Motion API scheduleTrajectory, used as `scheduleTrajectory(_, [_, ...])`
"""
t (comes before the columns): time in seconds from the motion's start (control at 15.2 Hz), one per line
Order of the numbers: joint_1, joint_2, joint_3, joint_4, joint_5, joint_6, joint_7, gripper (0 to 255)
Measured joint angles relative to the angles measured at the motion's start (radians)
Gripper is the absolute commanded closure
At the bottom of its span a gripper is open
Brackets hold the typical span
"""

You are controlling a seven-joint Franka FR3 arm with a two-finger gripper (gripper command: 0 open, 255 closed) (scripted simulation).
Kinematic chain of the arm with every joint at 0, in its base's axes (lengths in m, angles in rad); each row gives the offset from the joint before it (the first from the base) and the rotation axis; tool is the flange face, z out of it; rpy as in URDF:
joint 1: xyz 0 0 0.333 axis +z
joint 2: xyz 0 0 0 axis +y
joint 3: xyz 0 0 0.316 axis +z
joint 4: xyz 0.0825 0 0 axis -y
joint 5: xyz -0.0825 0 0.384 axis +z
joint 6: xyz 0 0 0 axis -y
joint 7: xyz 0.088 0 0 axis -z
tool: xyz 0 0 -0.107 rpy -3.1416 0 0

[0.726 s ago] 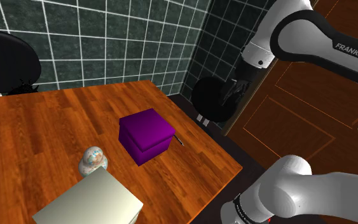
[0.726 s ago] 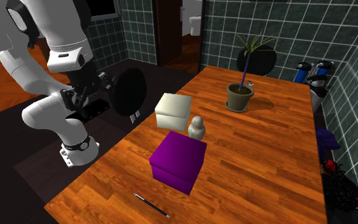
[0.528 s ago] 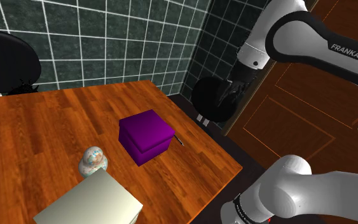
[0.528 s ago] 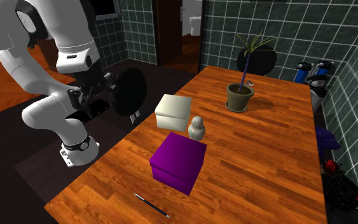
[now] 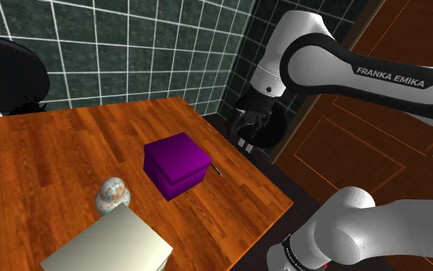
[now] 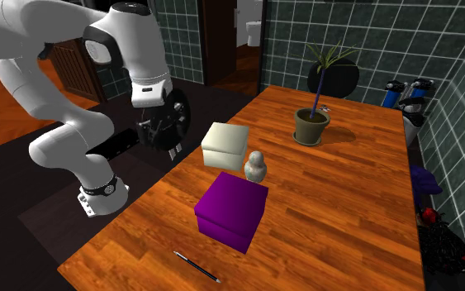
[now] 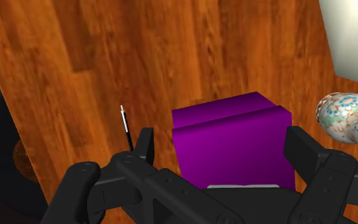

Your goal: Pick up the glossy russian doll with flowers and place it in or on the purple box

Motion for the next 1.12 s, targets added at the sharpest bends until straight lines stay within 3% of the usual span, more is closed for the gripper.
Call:
scheduleTrajectory(0.59, [0.021,0.250,0.164,0.071,0.069,0.175,0.222,0])
scheduleTrajectory(1.12, [0.029,0.549,0.294,0.232,0.026,0.307,0.450,0])
